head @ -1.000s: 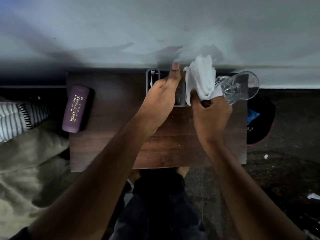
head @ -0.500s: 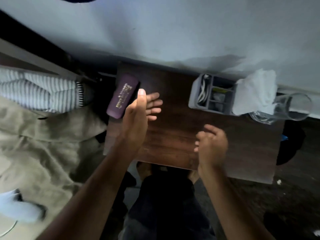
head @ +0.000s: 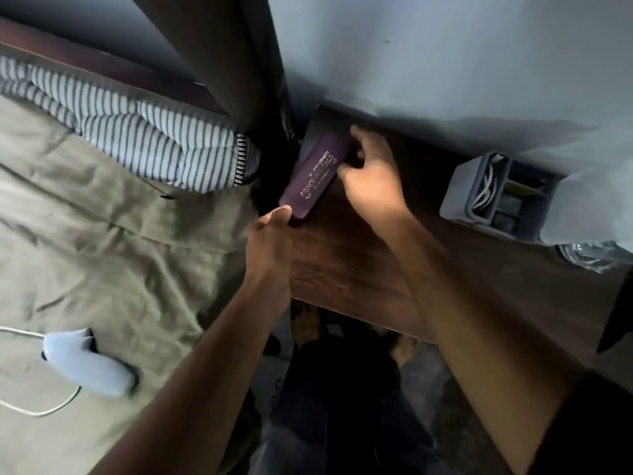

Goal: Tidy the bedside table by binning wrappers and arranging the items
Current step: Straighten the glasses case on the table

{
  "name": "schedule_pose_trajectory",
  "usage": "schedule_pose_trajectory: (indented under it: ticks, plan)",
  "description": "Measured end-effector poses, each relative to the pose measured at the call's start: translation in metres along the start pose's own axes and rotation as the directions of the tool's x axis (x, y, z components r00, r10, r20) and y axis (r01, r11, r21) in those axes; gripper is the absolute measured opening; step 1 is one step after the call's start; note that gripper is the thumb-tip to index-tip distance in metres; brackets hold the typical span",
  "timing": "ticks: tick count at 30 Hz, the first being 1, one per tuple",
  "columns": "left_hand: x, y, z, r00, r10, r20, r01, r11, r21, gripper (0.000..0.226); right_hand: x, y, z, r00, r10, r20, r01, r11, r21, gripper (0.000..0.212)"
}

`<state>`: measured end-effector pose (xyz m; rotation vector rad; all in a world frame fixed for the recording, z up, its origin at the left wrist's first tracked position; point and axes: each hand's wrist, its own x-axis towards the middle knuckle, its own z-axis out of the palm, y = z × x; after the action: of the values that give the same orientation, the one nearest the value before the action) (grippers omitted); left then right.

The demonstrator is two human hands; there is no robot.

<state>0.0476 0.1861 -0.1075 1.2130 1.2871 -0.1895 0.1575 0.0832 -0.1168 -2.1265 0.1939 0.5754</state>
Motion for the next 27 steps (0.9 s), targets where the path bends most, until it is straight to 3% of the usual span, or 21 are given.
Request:
schedule_pose_trajectory:
  ticks: [2,4,6,13,17,21,27]
  plan:
    - [0.007,-0.001,0.002,0.999,-0.033,0.034,0.034,0.999,-0.031,0.013,0.009,0.002,0.002,0.994,0.075,0.075,-0.078,0.996,0.047,0.068]
    - [0.012,0.000,0.006,0.996,-0.061,0.057,0.065,0.996,-0.066,0.022,0.011,0.007,0.004,0.985,0.117,0.125,-0.126,0.990,0.060,0.072]
    - [0.017,0.001,0.007,0.996,-0.059,0.067,0.064,0.995,-0.077,0.009,0.007,0.013,0.004,0.985,0.110,0.136,-0.118,0.992,0.049,0.071]
    - [0.026,0.008,0.013,0.998,0.013,0.065,-0.007,0.995,-0.098,0.011,-0.011,0.045,-0.023,0.987,0.139,-0.082,-0.126,0.982,0.141,0.056]
    - [0.025,0.020,0.036,0.983,0.087,0.159,-0.088,0.996,-0.002,0.014,-0.037,0.064,-0.037,0.949,0.267,-0.170,-0.201,0.923,0.327,0.056]
    - [0.021,0.037,0.067,0.951,0.198,0.236,-0.221,0.972,0.075,0.020,-0.062,0.073,-0.038,0.944,0.216,-0.247,-0.174,0.968,0.184,0.072]
    - [0.015,0.058,0.100,0.926,0.196,0.324,-0.283,0.926,0.249,0.024,-0.054,0.080,-0.045,0.947,0.273,-0.167,-0.236,0.948,0.212,0.082]
